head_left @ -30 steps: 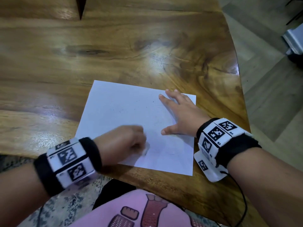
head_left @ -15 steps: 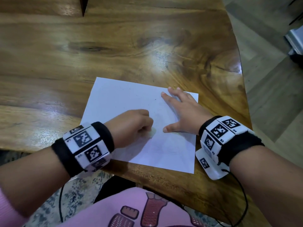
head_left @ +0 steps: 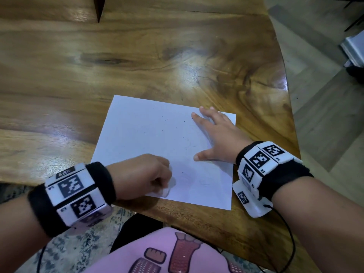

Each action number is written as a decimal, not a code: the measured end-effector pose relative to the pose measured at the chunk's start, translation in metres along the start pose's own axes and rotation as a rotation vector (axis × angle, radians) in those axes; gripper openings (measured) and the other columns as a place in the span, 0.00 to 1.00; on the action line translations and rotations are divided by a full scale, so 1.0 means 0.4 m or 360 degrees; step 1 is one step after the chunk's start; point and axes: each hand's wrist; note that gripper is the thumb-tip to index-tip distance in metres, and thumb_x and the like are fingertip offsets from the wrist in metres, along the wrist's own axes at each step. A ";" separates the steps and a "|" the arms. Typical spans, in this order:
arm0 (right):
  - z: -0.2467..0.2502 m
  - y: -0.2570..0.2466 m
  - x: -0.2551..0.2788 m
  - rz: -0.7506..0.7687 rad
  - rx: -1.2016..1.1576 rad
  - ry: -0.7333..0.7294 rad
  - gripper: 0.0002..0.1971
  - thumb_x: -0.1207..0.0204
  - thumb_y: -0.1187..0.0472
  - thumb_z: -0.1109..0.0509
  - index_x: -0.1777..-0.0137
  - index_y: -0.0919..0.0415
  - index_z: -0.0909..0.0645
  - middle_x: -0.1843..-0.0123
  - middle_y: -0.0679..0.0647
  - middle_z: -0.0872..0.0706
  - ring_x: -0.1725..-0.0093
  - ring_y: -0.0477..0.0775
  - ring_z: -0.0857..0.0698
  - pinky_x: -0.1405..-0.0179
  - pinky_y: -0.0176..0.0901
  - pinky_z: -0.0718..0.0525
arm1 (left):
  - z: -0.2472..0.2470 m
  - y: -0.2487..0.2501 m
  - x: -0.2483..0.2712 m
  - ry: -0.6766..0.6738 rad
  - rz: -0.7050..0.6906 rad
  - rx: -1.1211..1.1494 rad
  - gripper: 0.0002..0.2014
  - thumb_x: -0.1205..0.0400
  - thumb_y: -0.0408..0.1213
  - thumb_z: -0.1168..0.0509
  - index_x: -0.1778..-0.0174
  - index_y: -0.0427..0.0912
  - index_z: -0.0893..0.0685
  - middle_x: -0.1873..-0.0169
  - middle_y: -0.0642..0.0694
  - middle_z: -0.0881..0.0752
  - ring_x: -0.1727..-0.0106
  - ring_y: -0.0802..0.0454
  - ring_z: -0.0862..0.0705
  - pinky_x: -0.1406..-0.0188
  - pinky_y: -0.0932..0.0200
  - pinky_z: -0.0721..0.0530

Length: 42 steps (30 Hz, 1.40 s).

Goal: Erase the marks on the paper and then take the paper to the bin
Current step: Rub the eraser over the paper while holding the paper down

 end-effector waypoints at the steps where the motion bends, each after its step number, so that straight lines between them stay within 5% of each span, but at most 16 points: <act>1: 0.000 -0.001 -0.001 0.0001 0.0006 -0.0002 0.55 0.35 0.39 0.24 0.17 0.44 0.58 0.16 0.42 0.62 0.17 0.47 0.64 0.20 0.45 0.55 | 0.006 0.006 -0.012 0.0046 -0.0016 -0.0025 0.02 0.28 0.32 0.32 0.65 0.42 0.15 0.62 0.53 0.22 0.60 0.55 0.22 0.61 0.65 0.28; 6: -0.001 -0.001 -0.003 0.0015 0.0014 0.0008 0.55 0.35 0.39 0.24 0.17 0.44 0.58 0.16 0.43 0.62 0.17 0.48 0.64 0.19 0.44 0.56 | 0.032 0.024 -0.102 0.0491 0.0018 -0.0116 0.07 0.26 0.35 0.33 0.69 0.40 0.21 0.67 0.50 0.26 0.64 0.49 0.24 0.62 0.58 0.28; 11: 0.002 0.000 -0.002 0.0011 0.0011 0.0013 0.55 0.35 0.39 0.24 0.17 0.44 0.58 0.16 0.43 0.62 0.17 0.48 0.64 0.20 0.44 0.56 | -0.033 0.023 -0.007 0.0087 -0.0139 0.0010 0.06 0.27 0.34 0.34 0.70 0.43 0.19 0.65 0.56 0.26 0.65 0.63 0.28 0.66 0.76 0.33; 17: 0.000 -0.002 -0.003 0.0024 0.0005 0.0024 0.55 0.36 0.39 0.24 0.17 0.45 0.57 0.15 0.43 0.61 0.17 0.48 0.63 0.20 0.43 0.56 | 0.044 0.019 -0.105 0.0449 0.0012 -0.0116 0.06 0.27 0.32 0.33 0.70 0.42 0.21 0.69 0.55 0.27 0.64 0.51 0.25 0.67 0.63 0.33; 23: 0.003 -0.001 0.000 0.0014 -0.0044 0.0031 0.56 0.36 0.40 0.22 0.17 0.46 0.57 0.16 0.41 0.61 0.17 0.46 0.63 0.21 0.41 0.57 | -0.013 0.021 -0.024 0.0065 -0.0180 -0.0125 0.06 0.25 0.36 0.36 0.67 0.40 0.17 0.62 0.46 0.19 0.62 0.51 0.19 0.63 0.60 0.25; 30: 0.010 0.011 0.010 -0.0025 -0.0169 0.0022 0.58 0.37 0.48 0.19 0.16 0.56 0.56 0.15 0.44 0.63 0.18 0.44 0.65 0.22 0.36 0.61 | 0.000 0.022 -0.037 0.0073 -0.0020 -0.0101 0.01 0.27 0.33 0.31 0.64 0.42 0.14 0.60 0.48 0.16 0.59 0.52 0.19 0.63 0.66 0.28; 36: 0.016 0.009 0.015 -0.0008 -0.0132 0.0004 0.58 0.36 0.47 0.20 0.16 0.56 0.57 0.15 0.45 0.63 0.17 0.45 0.64 0.22 0.37 0.59 | 0.174 0.012 -0.195 0.0736 0.0305 -0.0073 0.07 0.30 0.37 0.26 0.62 0.38 0.14 0.70 0.50 0.21 0.64 0.49 0.22 0.72 0.75 0.36; 42: 0.016 0.011 0.017 -0.0006 -0.0103 -0.0018 0.58 0.35 0.45 0.21 0.16 0.56 0.58 0.16 0.44 0.64 0.17 0.45 0.64 0.22 0.37 0.58 | 0.178 0.016 -0.256 0.0692 0.0338 -0.0055 0.03 0.29 0.32 0.28 0.63 0.37 0.16 0.73 0.50 0.23 0.65 0.50 0.25 0.71 0.70 0.33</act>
Point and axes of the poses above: each hand's wrist, its own x-axis away from the middle knuckle, its own z-axis out of the back of the hand, y = z × x
